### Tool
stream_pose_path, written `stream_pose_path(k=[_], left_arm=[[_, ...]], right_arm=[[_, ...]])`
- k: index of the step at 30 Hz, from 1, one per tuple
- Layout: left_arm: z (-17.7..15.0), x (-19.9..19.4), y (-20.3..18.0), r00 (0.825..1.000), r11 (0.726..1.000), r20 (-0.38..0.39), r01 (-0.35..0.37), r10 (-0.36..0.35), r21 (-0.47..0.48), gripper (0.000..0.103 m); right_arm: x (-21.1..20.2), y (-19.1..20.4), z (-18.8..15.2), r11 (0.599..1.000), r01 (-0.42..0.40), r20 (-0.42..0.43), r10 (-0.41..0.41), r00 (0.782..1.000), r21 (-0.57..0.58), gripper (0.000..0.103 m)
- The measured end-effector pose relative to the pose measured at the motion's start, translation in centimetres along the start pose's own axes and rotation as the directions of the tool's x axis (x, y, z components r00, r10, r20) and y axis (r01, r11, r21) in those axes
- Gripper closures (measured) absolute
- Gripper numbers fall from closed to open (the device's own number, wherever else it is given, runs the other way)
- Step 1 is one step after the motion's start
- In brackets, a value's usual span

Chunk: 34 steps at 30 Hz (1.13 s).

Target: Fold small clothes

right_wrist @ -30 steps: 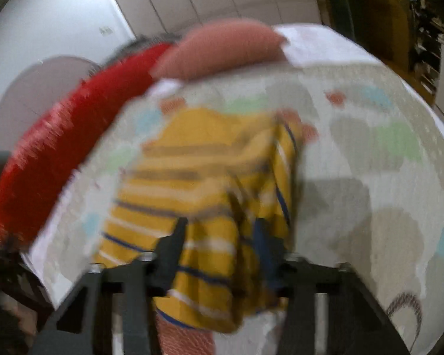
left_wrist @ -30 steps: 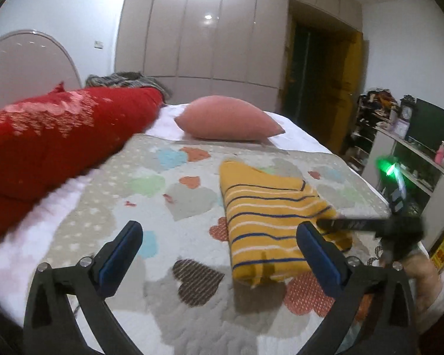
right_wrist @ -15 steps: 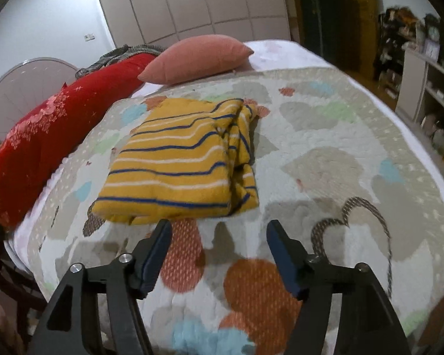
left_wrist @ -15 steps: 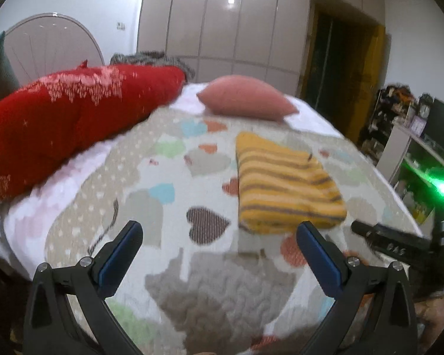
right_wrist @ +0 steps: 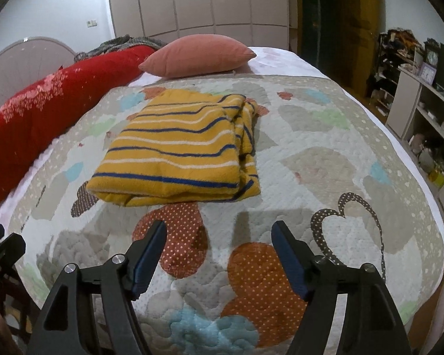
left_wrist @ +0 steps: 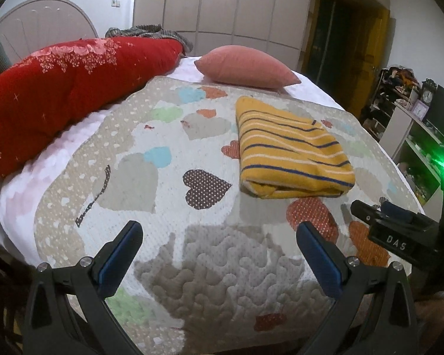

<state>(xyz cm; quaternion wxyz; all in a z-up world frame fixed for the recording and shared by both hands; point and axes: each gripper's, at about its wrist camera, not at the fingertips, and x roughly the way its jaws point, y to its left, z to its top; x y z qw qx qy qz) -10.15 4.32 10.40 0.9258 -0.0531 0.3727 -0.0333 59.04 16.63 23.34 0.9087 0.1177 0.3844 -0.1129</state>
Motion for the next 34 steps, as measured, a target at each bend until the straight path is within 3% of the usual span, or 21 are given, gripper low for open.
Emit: stream_pose_path(k=[16,34], left_arm=[[-0.8,1.3,-0.1,0.998,1.0,-0.06,0.029,-0.029,0.002,0.0],[-1.4,2.4,0.6,0.994,0.999,-0.101,0.037,-0.04,-0.024,0.0]], right_arm=[[0.4,2.4,-0.7,0.991,0.076,0.025,-0.074,0.997,-0.114,0.021],[1.2,2.9,-1.0,0.989,0.071,0.009,-0.071,0.997,-0.133,0.019]])
